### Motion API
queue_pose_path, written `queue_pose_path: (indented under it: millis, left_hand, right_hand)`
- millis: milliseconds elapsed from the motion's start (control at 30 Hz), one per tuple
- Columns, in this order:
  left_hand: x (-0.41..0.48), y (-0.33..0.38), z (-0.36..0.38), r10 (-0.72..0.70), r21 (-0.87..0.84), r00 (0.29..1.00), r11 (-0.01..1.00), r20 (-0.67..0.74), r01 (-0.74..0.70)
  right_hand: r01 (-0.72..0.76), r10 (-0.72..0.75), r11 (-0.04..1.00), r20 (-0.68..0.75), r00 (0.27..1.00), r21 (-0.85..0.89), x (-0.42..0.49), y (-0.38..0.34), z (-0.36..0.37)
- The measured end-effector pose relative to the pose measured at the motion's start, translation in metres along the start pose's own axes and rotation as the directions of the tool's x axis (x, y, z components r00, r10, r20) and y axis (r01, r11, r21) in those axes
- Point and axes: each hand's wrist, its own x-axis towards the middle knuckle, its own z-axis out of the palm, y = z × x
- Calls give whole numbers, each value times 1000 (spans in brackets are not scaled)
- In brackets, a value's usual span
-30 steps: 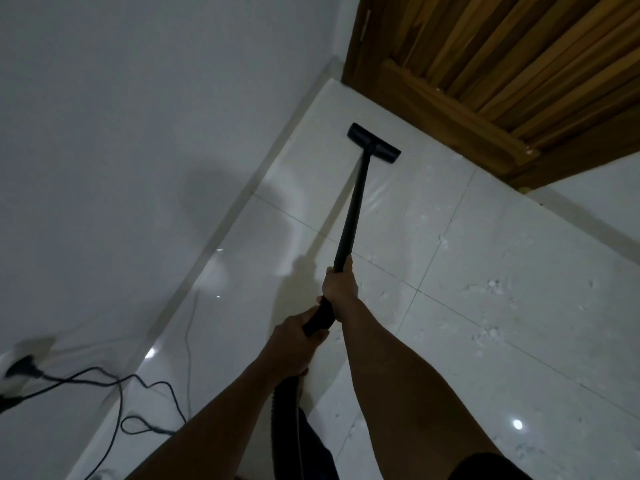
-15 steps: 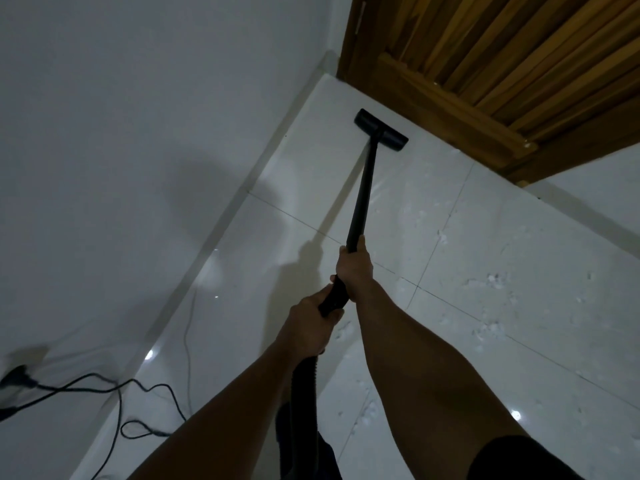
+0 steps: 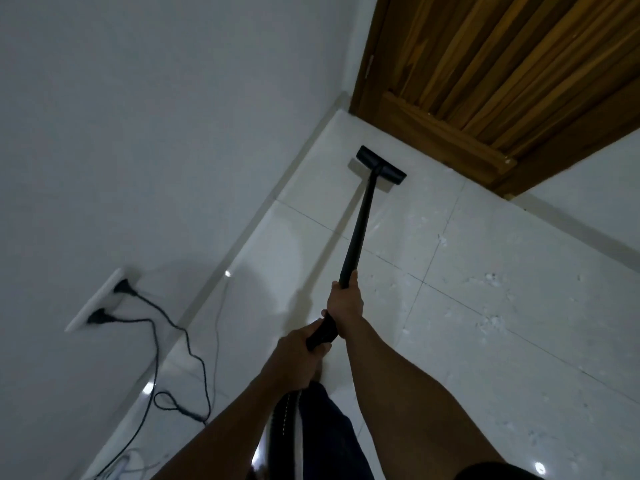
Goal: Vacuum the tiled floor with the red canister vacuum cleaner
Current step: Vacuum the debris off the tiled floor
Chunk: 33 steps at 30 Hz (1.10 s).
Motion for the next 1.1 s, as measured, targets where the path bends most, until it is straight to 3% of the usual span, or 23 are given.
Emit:
queue_pose_path:
  millis: [400,767,1100]
  left_hand:
    - [-254,-88,80,43,-126,998,991,-50,-49]
    - [-410,-171,199,126,-35,992,991,-4,-126]
    - [-553,-255,304,115,31,991,993,73,-118]
  right_hand:
    - [89,-89,996,23,996,-13,-220,173,-24]
    - [68,-67,998,24,997,-15,-324,358,-63]
    - [54,-42,994,131,990,-94,-418,545,-89]
